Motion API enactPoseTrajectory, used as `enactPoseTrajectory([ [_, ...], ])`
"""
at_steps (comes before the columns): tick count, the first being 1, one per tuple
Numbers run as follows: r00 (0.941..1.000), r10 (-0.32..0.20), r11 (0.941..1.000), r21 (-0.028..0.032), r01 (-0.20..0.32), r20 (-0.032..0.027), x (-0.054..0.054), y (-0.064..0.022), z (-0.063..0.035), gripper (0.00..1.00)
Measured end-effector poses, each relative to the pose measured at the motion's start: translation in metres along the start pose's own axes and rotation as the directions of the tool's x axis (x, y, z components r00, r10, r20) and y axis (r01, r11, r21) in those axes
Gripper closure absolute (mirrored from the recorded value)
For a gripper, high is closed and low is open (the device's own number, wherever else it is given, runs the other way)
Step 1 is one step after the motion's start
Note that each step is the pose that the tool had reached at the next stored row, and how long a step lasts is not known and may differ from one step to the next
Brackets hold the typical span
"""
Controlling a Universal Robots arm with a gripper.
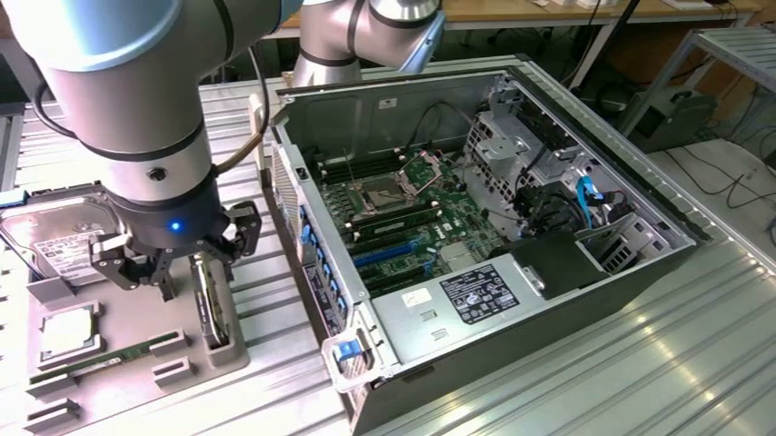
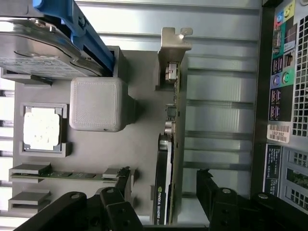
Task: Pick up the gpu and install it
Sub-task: 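Pick up the gpu and move the gpu toward the slot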
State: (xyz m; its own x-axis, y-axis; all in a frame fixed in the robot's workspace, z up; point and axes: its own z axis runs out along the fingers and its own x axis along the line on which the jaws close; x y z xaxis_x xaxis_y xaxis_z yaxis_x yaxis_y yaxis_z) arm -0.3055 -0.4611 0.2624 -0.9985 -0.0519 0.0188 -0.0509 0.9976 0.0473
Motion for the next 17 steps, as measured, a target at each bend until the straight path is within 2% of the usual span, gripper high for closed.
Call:
enactPoseTrajectory([
  [8,1.0000,0.002,1.0000,-0.0001,-0.002,0.0002,0.000,0.0027,0.0117,0.34],
  [17,1.0000,0.001,1.0000,-0.0001,-0.001,0.0001,0.000,0.0028,0.0120,0.34],
])
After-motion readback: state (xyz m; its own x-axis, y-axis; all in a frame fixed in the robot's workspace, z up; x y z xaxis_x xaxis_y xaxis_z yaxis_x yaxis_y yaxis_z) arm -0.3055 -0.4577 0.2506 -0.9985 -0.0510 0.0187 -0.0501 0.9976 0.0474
